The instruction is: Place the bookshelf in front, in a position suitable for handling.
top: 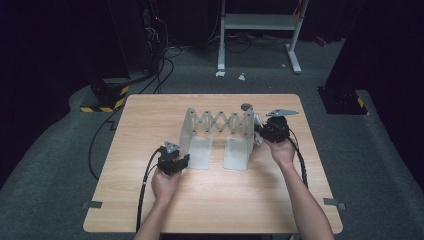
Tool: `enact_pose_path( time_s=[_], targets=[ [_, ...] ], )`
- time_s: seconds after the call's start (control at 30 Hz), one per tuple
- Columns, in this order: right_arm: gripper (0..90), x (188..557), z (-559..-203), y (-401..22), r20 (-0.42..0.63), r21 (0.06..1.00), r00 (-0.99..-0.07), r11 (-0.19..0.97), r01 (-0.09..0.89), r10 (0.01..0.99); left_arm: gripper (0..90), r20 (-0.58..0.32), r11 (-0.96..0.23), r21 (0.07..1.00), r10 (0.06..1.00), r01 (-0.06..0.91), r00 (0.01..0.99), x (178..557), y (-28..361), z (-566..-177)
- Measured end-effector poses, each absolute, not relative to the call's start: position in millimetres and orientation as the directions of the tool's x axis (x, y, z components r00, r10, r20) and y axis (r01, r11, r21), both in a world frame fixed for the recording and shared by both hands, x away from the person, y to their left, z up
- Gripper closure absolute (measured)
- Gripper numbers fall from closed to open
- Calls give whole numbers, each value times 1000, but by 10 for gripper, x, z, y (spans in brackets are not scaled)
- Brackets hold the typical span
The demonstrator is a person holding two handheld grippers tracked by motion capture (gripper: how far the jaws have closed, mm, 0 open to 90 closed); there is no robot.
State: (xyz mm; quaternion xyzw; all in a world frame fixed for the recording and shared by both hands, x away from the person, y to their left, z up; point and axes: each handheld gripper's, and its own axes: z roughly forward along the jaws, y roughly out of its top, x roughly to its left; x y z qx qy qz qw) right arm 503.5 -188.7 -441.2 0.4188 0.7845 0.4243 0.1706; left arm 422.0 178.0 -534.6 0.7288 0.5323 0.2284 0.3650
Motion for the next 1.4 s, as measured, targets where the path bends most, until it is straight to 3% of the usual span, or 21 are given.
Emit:
enact_pose_path(
  time_s=[0.83,1.4],
  targets=[
    [836,4686,-5180,-1870,131,735,-582,316,600,802,518,-57,-166,776,943,609,329,4218,1779,-5347],
    [836,4136,-5133,-1898,133,785,-626,304,540,768,513,-56,-169,774,942,610,332,4217,1778,-5346]
  ],
)
